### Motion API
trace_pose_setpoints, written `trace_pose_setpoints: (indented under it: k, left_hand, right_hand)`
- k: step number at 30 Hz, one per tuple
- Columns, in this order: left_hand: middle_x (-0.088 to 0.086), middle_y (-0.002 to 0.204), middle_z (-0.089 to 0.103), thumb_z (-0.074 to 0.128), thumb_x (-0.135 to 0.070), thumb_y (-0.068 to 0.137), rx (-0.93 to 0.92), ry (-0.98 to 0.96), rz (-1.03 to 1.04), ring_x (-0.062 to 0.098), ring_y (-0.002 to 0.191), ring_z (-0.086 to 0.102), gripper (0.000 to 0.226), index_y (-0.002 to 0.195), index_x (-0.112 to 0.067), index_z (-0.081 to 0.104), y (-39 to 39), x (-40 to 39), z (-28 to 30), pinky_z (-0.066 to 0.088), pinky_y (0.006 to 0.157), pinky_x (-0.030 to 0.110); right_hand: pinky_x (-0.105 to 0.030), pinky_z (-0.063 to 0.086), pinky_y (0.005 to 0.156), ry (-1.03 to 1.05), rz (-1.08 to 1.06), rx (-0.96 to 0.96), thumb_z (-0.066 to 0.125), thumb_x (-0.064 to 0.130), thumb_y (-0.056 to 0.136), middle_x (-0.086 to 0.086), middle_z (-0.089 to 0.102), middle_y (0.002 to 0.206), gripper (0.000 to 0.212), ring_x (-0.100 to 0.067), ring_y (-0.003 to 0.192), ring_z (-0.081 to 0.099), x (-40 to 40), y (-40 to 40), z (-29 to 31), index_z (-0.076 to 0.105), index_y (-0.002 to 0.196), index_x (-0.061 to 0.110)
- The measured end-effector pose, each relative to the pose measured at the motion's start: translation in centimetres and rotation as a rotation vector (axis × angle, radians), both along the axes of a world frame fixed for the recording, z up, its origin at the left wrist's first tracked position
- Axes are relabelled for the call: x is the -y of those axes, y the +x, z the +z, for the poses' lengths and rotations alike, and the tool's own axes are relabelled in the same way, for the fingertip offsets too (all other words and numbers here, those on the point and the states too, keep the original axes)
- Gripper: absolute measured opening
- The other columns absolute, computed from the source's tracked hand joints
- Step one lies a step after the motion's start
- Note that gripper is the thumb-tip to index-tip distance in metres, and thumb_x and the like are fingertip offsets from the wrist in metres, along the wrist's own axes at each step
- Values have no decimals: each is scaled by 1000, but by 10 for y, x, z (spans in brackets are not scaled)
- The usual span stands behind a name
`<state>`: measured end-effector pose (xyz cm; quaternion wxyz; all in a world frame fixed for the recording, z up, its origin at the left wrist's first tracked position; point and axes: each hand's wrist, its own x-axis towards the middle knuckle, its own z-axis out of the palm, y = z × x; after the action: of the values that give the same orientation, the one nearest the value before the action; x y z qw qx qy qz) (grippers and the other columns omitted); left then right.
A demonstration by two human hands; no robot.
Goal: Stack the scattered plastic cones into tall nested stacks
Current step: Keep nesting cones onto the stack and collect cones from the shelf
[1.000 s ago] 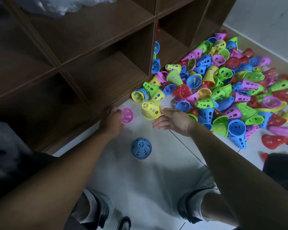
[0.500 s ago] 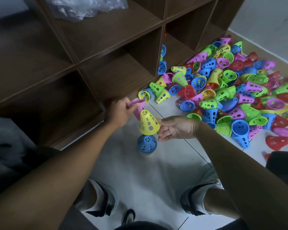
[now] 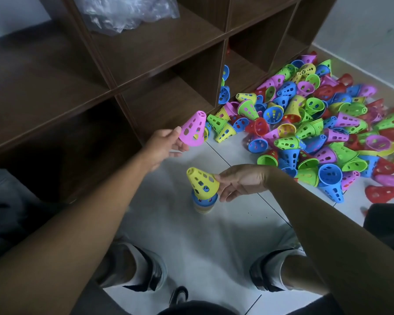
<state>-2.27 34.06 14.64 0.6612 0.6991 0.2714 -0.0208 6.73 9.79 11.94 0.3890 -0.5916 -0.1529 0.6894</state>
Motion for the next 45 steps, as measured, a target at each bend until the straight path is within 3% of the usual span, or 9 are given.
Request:
trace_pose_setpoints:
  k: [6, 9, 22, 25, 31, 33, 38, 43, 45]
  left_hand:
    - [1, 82, 64, 60, -25, 94, -63, -440, -294, 16, 77, 62, 13, 99, -13, 62, -18, -9, -5, 53, 78, 38]
    - [1, 84, 62, 83, -33, 74, -110, -539, -425, 16, 77, 62, 38, 99, -14, 63, -28, -11, -12, 54, 72, 34]
    - [-2, 82, 62, 83, -42, 69, -392, -360, -736, 13, 77, 61, 61, 114, -9, 58, -46, -4, -25, 52, 69, 27]
    - [-3, 83, 63, 79, -45, 68, -433, -229, -713, 10, 75, 60, 55, 107, -10, 63, -50, 2, -33, 50, 68, 26]
    - [2, 90, 65, 61, -32, 97, -434, -48, -542, 16, 79, 58, 34, 109, 0, 66, -55, 13, -55, 46, 65, 29]
    - [4, 98, 64, 58, -37, 98, -463, -73, -465, 19, 80, 59, 31, 105, -8, 65, -58, 17, -57, 49, 65, 32]
    - [9, 131, 48, 59, -67, 86, -589, -291, -320, 35, 98, 59, 66, 134, -22, 52, -63, 33, -62, 57, 77, 45]
    - [21, 121, 60, 46, -60, 94, -604, -418, -302, 33, 98, 66, 53, 117, -15, 61, -56, 61, -57, 51, 99, 45]
    - [26, 116, 63, 44, -56, 97, -597, -436, -261, 33, 101, 66, 54, 122, -11, 58, -54, 69, -56, 50, 101, 40]
  right_hand:
    - [-35, 55, 82, -79, -42, 70, 55, 34, 98, -9, 69, 91, 30, -27, 86, 69, 9, -6, -11, 67, 98, 6]
    - [-35, 55, 83, -96, -59, 52, 56, 32, 97, -9, 70, 97, 30, -26, 86, 69, 13, -8, -16, 67, 104, 6]
    - [-33, 55, 84, -110, -120, 46, 58, 22, 99, -10, 73, 106, 24, -25, 91, 70, 22, -10, -20, 69, 110, 3]
    - [-33, 54, 86, -104, -112, 40, 54, 24, 101, -10, 73, 110, 30, -24, 95, 70, 22, -9, -20, 67, 117, 2]
    - [-34, 52, 91, -131, -123, 44, 51, 28, 103, -9, 72, 114, 38, -23, 99, 69, 29, -11, -22, 64, 124, 1]
    - [-36, 52, 93, -146, -146, 55, 50, 30, 103, -9, 72, 115, 39, -23, 99, 69, 32, -12, -24, 63, 126, 1]
    - [-43, 54, 95, -163, -276, 8, 54, 36, 101, -13, 62, 131, 43, -34, 111, 67, 30, -21, -30, 55, 134, 10]
    - [-36, 51, 101, -39, -239, -41, 53, 31, 101, -13, 50, 145, 44, -31, 119, 61, 27, -31, -29, 49, 140, 9]
    - [-36, 46, 108, -36, -241, -27, 53, 30, 101, -11, 49, 147, 47, -31, 125, 58, 33, -33, -28, 48, 141, 7]
